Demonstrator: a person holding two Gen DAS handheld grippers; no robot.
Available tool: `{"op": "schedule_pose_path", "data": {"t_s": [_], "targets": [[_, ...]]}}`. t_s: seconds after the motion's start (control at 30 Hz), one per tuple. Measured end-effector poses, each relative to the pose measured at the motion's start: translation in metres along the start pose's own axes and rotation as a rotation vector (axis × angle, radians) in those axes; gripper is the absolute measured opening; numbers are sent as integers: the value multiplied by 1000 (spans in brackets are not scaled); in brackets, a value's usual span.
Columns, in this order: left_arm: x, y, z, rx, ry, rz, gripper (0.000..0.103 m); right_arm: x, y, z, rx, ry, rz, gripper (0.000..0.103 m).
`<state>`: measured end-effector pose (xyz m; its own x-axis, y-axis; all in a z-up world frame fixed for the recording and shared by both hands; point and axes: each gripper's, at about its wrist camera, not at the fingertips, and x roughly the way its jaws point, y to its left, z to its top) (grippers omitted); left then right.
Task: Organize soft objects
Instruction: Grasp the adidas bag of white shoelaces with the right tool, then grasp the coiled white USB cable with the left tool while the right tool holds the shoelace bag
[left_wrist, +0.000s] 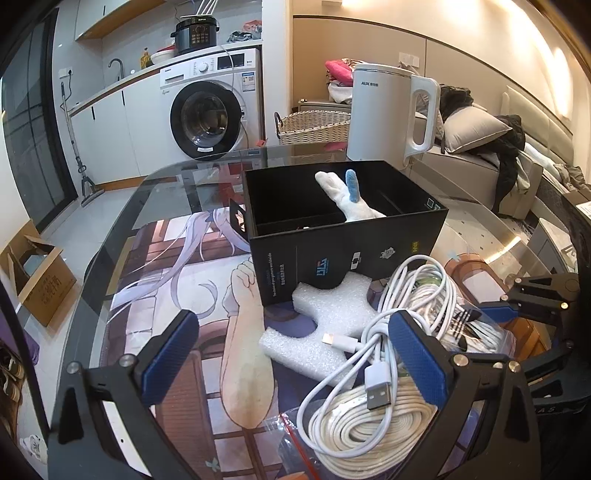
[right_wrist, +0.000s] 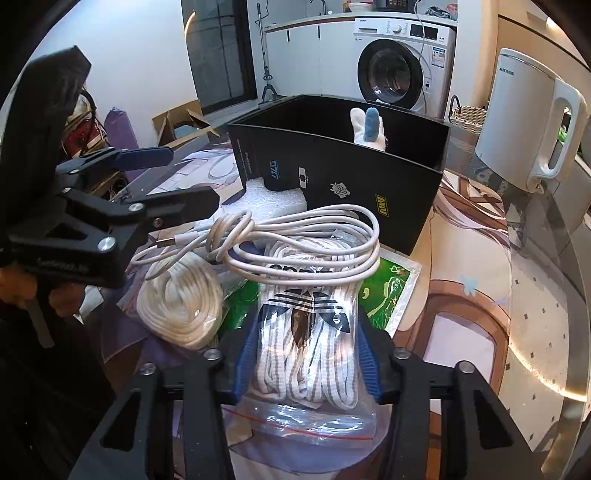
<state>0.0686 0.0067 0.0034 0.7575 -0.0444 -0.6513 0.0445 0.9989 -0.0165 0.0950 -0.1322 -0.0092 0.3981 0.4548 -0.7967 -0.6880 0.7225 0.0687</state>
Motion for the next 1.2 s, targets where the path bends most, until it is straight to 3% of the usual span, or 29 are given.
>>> {"op": "schedule_pose_path", "data": {"t_s": [0.33,0.63,0.9,1.0,1.2], "targets": [[-4,-2,0,-7,-11,-14,103,-16,-17,-11,23,-6,-52,42],[-4,-12,0,17,9,-75,103,-38,-53,-15,99,-53,-164,42],[-2,-42,-3,149,15,-139,102,-45,-61,-16,128,-78,-157,42],[2,-51,-5,194,29,-133,98,-47,-59,-15,123,-88,-143,42],[19,-55,-7,208,92,-108,78,-45,-52,-15,105,-90,-124,42]]}}
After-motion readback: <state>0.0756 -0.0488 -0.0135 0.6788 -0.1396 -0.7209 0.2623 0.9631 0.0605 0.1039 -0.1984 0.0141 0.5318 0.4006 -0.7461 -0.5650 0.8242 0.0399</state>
